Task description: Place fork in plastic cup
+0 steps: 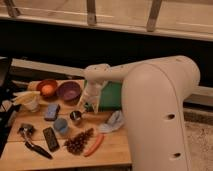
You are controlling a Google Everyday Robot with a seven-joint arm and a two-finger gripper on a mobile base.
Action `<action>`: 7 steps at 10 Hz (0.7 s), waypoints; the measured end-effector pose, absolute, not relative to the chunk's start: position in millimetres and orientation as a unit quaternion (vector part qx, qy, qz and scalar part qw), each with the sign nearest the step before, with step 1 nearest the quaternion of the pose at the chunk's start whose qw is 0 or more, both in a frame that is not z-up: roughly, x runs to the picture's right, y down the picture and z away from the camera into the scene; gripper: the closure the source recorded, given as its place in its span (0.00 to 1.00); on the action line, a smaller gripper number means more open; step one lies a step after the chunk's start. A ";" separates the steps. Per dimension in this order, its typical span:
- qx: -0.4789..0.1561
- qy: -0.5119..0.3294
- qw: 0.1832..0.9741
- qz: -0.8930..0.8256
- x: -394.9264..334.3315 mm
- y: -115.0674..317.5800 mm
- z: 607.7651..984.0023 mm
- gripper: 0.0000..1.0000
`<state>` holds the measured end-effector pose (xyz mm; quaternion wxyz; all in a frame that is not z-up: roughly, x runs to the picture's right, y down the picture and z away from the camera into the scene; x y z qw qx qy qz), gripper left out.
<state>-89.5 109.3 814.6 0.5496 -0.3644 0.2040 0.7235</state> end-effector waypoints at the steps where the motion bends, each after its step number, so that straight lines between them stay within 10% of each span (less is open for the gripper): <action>1: -0.365 0.203 0.549 0.724 -90.6 110.5 816.1 0.49; 7: -0.368 0.194 0.553 0.722 -94.9 107.4 810.0 1.00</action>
